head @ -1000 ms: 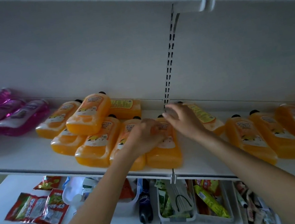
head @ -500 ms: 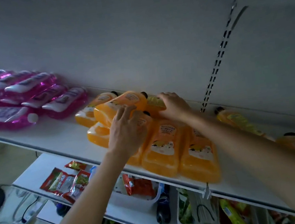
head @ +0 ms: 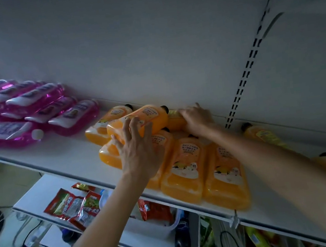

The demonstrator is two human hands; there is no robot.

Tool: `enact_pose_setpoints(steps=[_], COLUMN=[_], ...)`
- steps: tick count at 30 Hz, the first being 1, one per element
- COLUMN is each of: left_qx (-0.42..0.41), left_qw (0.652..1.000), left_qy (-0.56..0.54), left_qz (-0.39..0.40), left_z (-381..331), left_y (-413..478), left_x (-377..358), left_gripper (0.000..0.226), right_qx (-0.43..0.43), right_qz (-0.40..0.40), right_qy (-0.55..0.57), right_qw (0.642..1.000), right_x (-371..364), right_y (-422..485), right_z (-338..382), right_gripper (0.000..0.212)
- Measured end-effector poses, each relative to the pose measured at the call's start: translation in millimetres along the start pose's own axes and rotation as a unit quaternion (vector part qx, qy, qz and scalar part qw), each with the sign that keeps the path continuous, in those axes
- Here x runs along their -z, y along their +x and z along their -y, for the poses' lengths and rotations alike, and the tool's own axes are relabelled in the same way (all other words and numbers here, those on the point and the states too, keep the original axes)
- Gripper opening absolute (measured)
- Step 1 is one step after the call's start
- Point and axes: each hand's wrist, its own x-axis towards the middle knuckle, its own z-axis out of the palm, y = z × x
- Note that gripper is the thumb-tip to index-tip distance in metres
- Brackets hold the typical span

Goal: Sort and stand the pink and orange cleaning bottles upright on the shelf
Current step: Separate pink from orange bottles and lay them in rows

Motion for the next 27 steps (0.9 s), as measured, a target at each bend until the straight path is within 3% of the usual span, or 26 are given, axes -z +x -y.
enact_pose_setpoints(steps=[8,10,13,15,17,19,21,23,25,27], left_qx=[-0.020,-0.039,-0.091,-0.120,-0.099,-0.100,-0.140,-0.118,-0.075,-0.072], left_qw=[0.998,0.996,0.994,0.993,0.987,0.960,0.917,0.871,0.827,0.830], left_qy=[0.055,0.085,0.060,-0.011,-0.109,-0.231,-0.346,-0.452,-0.533,-0.530], left_qz=[0.005,0.009,-0.001,0.009,0.063,0.122,0.141,0.151,0.162,0.161], left_z=[-4,-6,-15,-32,-55,-77,-96,-109,-117,-123], left_y=[2,3,4,2,-3,-8,-15,-18,-21,-27], left_x=[4,5,7,10,14,18,20,19,15,11], left_gripper=[0.064,0.062,0.055,0.054,0.060,0.071,0.084,0.086,0.090,0.091], right_qx=[-0.070,-0.092,-0.091,-0.121,-0.145,-0.130,-0.080,-0.043,-0.039,-0.070], right_qz=[-0.028,-0.041,-0.080,-0.079,-0.041,0.013,0.058,0.072,0.041,-0.029], right_qy=[0.052,0.114,0.260,0.390,0.563,0.688,0.739,0.722,0.670,0.644], right_qw=[0.996,0.988,0.958,0.910,0.813,0.714,0.667,0.686,0.740,0.761], right_x=[20,29,44,51,58,67,72,72,76,86], right_y=[-44,-59,-81,-94,-109,-124,-139,-151,-162,-172], right_z=[-52,-59,-60,-58,-56,-55,-54,-55,-61,-67], right_gripper=[0.054,0.061,0.045,0.033,0.027,0.030,0.040,0.048,0.050,0.066])
